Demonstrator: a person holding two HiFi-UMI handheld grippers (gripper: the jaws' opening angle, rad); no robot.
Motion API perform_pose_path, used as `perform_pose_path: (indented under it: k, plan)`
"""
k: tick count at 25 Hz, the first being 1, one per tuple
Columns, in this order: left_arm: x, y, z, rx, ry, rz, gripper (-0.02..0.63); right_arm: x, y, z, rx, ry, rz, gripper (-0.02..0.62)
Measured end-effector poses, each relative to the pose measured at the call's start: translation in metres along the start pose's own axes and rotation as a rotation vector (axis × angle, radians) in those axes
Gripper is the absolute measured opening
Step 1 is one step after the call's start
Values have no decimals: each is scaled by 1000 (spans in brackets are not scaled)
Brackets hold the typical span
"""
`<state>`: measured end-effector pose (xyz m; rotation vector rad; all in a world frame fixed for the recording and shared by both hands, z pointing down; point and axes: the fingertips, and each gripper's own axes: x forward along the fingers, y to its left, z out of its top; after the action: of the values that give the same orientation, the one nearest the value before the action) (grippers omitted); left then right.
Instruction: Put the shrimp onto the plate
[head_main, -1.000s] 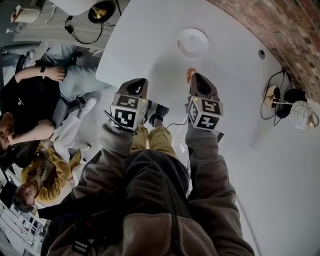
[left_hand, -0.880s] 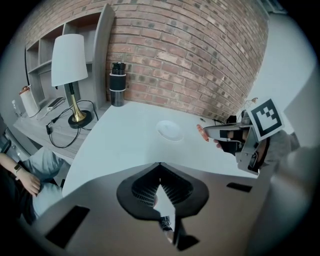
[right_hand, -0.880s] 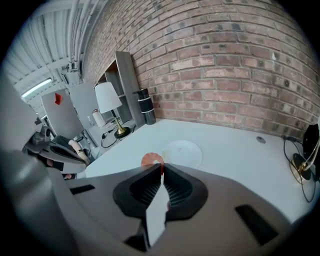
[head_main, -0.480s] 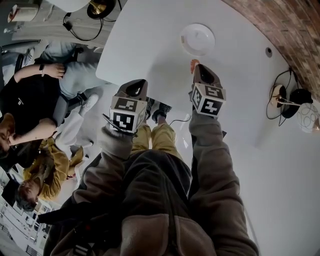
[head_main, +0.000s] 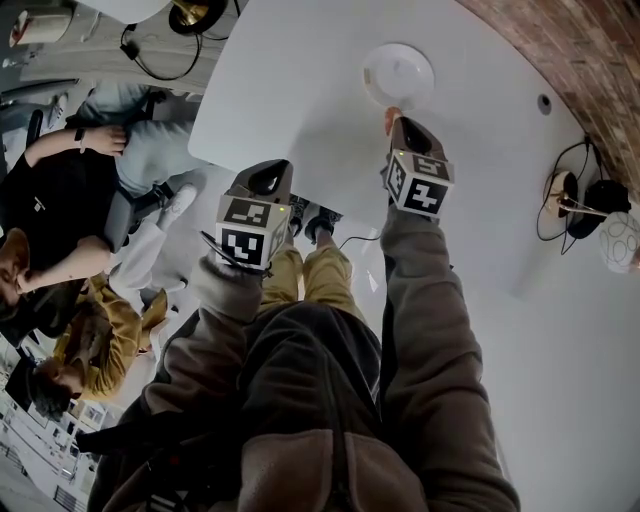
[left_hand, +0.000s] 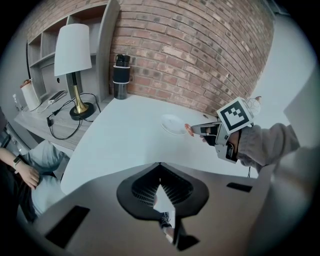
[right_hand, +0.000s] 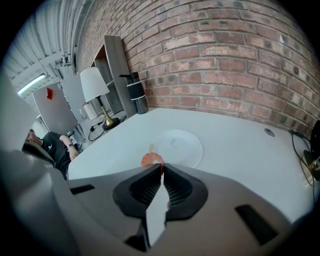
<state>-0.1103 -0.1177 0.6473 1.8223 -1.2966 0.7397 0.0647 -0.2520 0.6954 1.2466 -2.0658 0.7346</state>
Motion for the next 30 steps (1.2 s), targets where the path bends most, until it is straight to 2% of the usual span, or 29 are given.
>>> perform_pose_path:
  k: [9,30]
  plan:
    - [4,-1,-9,-10,13,-1,5,28,-14,-1,7,30,-11,17]
    - [8,4,-24,-37,31,13,5,65,-35,6,-94,125,-70,17]
